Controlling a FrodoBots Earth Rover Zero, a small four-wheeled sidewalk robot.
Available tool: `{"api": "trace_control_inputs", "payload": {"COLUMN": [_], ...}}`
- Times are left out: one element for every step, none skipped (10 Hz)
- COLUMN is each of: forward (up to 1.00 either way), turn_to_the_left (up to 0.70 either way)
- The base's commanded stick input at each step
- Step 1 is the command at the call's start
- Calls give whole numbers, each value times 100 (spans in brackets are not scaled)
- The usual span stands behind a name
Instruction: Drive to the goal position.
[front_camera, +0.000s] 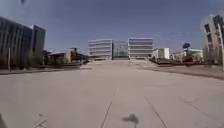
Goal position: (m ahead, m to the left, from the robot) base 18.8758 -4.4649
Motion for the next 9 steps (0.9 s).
{"api": "trace_control_inputs", "payload": {"forward": [70, 70, 70, 70, 70, 70, 70, 70, 70], "turn_to_the_left": [0, 0, 2, 17, 35, 35, 31, 0, 0]}}
